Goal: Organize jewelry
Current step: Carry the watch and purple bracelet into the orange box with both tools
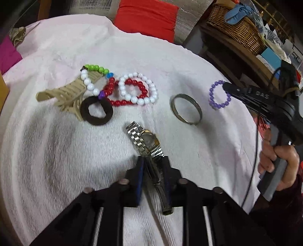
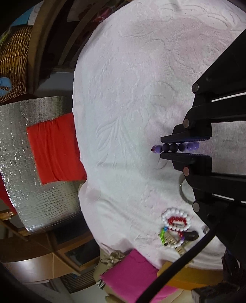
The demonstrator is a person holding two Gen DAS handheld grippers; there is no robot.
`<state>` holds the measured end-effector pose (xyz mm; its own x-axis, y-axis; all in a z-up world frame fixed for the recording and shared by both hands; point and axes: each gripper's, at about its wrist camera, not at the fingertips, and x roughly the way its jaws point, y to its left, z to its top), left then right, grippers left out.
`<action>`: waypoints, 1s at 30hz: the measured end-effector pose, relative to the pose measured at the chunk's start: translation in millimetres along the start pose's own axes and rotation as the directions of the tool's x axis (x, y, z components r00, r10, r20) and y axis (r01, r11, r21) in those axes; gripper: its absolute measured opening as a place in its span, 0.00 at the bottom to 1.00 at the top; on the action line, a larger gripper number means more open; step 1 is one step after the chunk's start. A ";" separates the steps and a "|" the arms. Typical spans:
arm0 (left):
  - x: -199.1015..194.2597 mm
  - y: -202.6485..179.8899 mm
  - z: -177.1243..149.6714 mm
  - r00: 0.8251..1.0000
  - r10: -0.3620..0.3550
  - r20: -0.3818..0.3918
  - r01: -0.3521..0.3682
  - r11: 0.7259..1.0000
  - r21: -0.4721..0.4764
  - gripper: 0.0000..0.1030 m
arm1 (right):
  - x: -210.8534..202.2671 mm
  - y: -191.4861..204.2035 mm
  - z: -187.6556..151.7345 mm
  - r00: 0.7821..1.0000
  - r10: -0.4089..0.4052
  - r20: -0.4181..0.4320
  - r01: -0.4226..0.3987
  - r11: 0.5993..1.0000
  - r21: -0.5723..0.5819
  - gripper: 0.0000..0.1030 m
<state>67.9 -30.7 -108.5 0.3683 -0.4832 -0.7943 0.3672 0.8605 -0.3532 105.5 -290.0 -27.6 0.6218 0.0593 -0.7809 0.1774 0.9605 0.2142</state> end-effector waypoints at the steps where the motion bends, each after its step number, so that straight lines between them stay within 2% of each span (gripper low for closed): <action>1: 3.1 0.3 3.5 1.000 0.003 0.007 -0.002 1.000 -0.009 0.09 | -1.4 -0.2 0.2 1.000 0.009 0.002 -0.009 1.000 0.008 0.10; 4: -5.5 -0.9 3.1 0.999 -0.007 0.038 0.008 1.000 -0.026 0.05 | -7.1 1.1 0.2 0.999 0.040 0.017 -0.040 0.999 0.029 0.10; 7: -14.4 -3.6 4.5 0.997 -0.007 0.074 0.008 1.000 -0.009 0.05 | -13.8 5.6 -0.3 0.998 0.060 0.035 -0.060 0.998 0.022 0.10; 19: -55.2 11.1 18.8 0.978 -0.045 0.203 0.055 0.998 -0.045 0.05 | -28.9 21.7 0.3 0.990 0.115 0.087 -0.114 0.993 -0.013 0.10; 26: -89.5 19.5 15.8 0.956 -0.066 0.287 0.088 0.994 -0.063 0.05 | -44.9 45.3 -2.6 0.971 0.212 0.111 -0.207 0.977 -0.052 0.10; 30: -121.0 29.6 11.8 0.930 -0.064 0.362 0.102 0.991 -0.085 0.05 | -52.3 66.7 -6.8 0.952 0.286 0.108 -0.279 0.957 -0.075 0.10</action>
<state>44.3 51.3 -17.0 0.6284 -0.5632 -0.5366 0.3290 0.8175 -0.4727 79.6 -227.2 23.5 0.7248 0.3019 -0.6193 -0.0605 0.9233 0.3792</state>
